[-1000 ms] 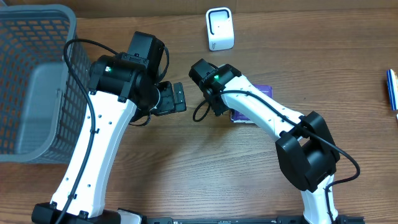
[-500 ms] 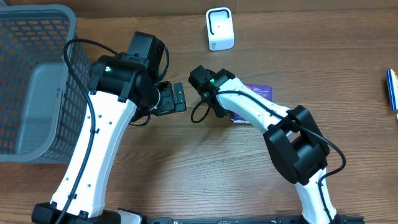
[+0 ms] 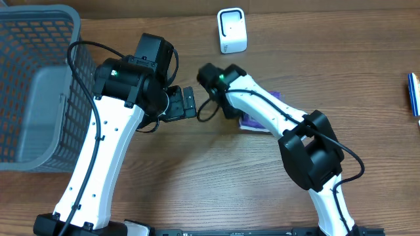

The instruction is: Scan the item barcode

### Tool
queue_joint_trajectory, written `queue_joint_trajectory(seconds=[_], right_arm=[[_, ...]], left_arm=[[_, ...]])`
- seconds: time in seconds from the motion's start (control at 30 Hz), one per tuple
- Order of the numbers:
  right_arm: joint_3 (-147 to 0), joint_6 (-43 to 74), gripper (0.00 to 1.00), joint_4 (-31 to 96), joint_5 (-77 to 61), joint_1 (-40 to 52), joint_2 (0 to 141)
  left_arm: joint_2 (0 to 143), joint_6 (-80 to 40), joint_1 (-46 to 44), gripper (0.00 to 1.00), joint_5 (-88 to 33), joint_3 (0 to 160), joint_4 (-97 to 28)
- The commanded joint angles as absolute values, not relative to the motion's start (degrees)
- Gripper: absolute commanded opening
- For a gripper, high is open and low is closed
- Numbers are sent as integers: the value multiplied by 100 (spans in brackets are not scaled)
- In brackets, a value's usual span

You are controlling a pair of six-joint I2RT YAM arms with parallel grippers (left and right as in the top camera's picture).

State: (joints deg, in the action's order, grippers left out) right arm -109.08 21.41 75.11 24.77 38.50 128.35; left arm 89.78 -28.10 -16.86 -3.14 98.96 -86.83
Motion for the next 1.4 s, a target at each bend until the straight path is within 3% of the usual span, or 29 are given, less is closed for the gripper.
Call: queue_joint_trajectory(seconds=[0.0,0.1,0.3,0.5,0.63,0.8,0.87,1.0,1.07,1.1,1.13,1.2,1.37], right_arm=[[-11983,2222,4,7900,1470,3557,12794],[-12674,1787,4,8204,82,3208,12794],[-12468,84,4,8003,-4797,2075,12807],[-11074,-84,4,7144,-6136,1747,12807],[-10237,462,4,6473,-5675,1396,12807],[-10304,471,29,6818,-3535,805,12726],[-10486,471,34,7107,-2672,615,12663],[-11019,156,51,7693,-2209,440,12525],[-11308,-106,71,7964,-2206,443,12503],[-11450,-252,86,8097,-2206,467,12503],[-11458,-373,92,8108,-2209,491,12503],[-11397,-860,98,8088,-2213,561,12527],[-10709,-2287,98,7590,-2757,718,12538]], left_arm=[[8919,-2720,-1691,100,-274,9974,-8672],[8919,-2720,-1691,100,-274,9974,-8672],[8919,-2720,-1691,100,-274,9974,-8672],[8919,-2720,-1691,100,-274,9974,-8672],[8919,-2720,-1691,100,-274,9974,-8672],[8919,-2720,-1691,100,-274,9974,-8672],[8919,-2720,-1691,100,-274,9974,-8672],[8919,-2720,-1691,100,-274,9974,-8672],[8919,-2720,-1691,100,-274,9974,-8672],[8919,-2720,-1691,100,-274,9974,-8672],[8919,-2720,-1691,100,-274,9974,-8672],[8919,-2720,-1691,100,-274,9974,-8672],[8919,-2720,-1691,100,-274,9974,-8670]])
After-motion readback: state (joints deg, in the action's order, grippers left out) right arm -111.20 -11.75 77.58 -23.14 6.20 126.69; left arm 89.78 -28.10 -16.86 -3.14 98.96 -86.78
